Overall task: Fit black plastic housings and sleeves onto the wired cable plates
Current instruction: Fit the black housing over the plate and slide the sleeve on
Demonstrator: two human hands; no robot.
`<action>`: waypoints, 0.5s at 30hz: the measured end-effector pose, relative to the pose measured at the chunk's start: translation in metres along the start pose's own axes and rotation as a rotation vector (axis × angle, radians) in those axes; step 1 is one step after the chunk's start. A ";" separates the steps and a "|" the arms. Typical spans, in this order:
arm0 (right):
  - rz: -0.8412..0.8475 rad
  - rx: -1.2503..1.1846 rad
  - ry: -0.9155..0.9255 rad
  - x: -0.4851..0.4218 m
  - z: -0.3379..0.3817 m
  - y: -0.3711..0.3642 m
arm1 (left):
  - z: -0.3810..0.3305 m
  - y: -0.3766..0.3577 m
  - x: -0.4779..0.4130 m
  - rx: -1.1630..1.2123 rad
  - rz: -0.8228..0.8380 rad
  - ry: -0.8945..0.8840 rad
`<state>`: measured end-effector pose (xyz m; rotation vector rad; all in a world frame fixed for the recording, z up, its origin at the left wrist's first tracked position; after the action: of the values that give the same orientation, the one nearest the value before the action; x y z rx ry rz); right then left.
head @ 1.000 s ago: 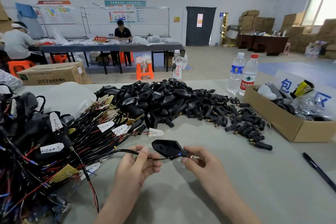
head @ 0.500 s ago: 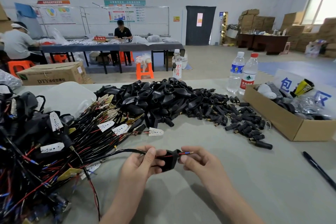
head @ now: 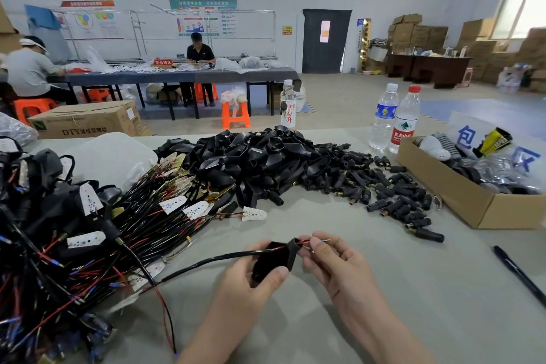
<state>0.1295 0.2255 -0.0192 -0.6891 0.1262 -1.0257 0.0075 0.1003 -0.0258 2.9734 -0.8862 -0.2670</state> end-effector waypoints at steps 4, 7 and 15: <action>-0.040 -0.033 0.004 -0.002 0.003 0.003 | -0.002 0.004 -0.006 0.068 -0.049 0.036; -0.088 -0.101 0.003 -0.005 0.006 0.008 | 0.002 0.008 -0.011 0.221 -0.125 0.177; -0.201 -0.199 0.008 -0.010 0.017 0.023 | 0.000 0.009 -0.011 0.527 -0.157 0.345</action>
<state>0.1479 0.2495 -0.0217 -0.8922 0.1705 -1.2191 -0.0064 0.0984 -0.0233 3.3984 -0.7767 0.5513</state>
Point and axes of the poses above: each hand's wrist, its own x-axis away from the middle knuckle, its own y-axis out of the back of the hand, z = x × y, the point moved 6 cm from there along -x, towards the middle knuckle, and after that the axes turned 14 degrees about -z, right-handed, at the moved point
